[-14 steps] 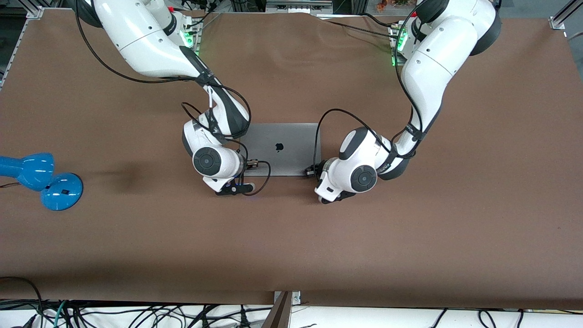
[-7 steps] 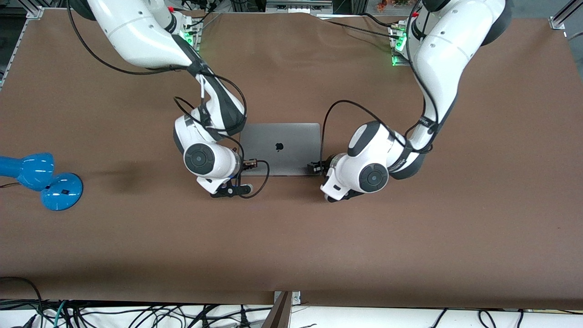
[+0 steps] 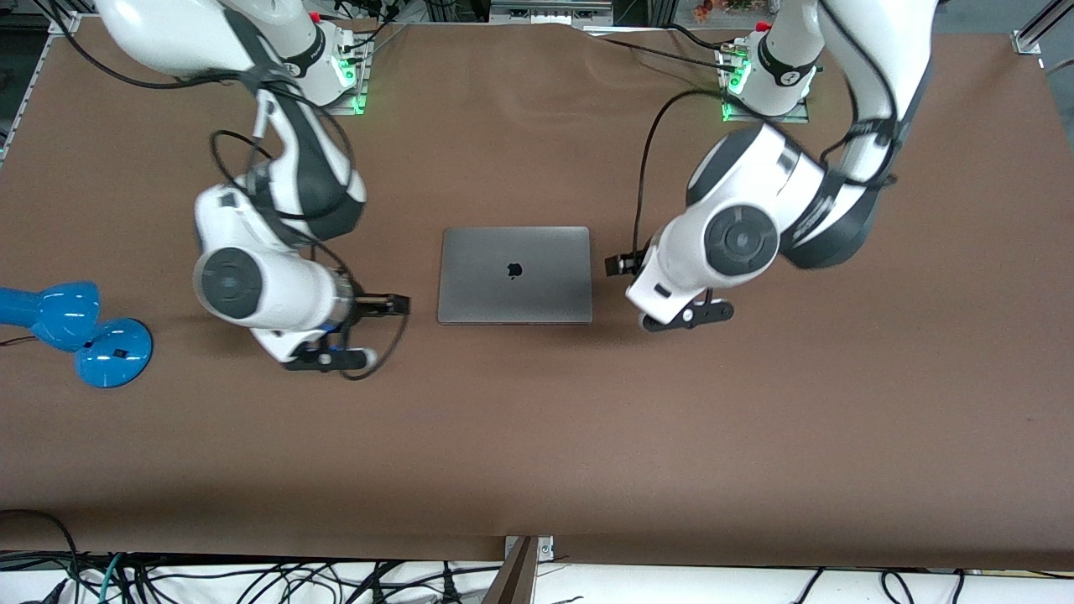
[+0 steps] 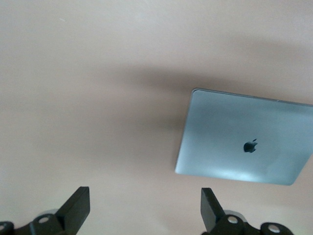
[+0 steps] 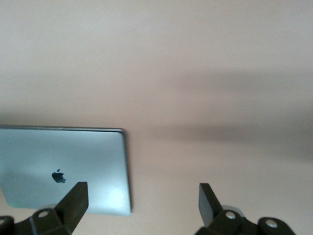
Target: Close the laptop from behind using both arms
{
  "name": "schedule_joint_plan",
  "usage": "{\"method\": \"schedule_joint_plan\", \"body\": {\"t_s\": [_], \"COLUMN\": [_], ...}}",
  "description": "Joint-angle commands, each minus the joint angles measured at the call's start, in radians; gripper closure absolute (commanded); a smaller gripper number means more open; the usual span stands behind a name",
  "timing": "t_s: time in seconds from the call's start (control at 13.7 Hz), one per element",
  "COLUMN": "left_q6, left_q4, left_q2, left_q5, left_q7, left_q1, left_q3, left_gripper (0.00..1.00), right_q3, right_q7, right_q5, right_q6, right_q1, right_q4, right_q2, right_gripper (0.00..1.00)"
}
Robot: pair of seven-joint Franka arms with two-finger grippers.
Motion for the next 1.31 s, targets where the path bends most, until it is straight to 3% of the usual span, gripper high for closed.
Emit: {"method": "schedule_joint_plan", "body": {"t_s": [0.0, 0.15, 0.36, 0.51, 0.66, 0.95, 1.24], "left_q6": [0.020, 0.020, 0.020, 0.019, 0.019, 0.017, -0.032], "left_q4": [-0.191, -0.243, -0.315, -0.341, -0.338, -0.338, -0.324], "left_q2": [-0.203, -0.287, -0.404, -0.450, -0.469, -0.499, -0.548], "left_q5": [0.020, 0.014, 0.008, 0.007, 0.006, 0.007, 0.023], "left_q7": [0.114, 0.207, 0.385, 0.495, 0.563, 0.718, 0.760], "left_q1": [0.012, 0.010, 0.009, 0.030, 0.137, 0.224, 0.207], "left_q3": [0.064, 0.133, 0.252, 0.314, 0.308, 0.310, 0.317], "left_gripper": [0.00, 0.00, 0.00, 0.00, 0.00, 0.00, 0.00], "right_q3": [-0.025, -0.048, -0.137, -0.142, -0.157, -0.198, -0.244], "right_q7": [-0.007, -0.112, -0.220, -0.235, -0.244, -0.243, -0.237], "right_q5": [-0.013, -0.015, -0.016, -0.044, -0.081, -0.081, -0.065], "right_q6": [-0.042, -0.081, -0.074, -0.063, -0.060, -0.156, -0.232], "right_q1": [-0.053, -0.088, -0.093, -0.120, -0.131, -0.130, -0.127], "right_q4": [-0.011, -0.008, -0.014, -0.031, -0.104, -0.284, -0.287], "right_q2": [-0.064, -0.093, -0.157, -0.223, -0.326, -0.542, -0.587], "right_gripper": [0.00, 0.00, 0.00, 0.00, 0.00, 0.00, 0.00]}}
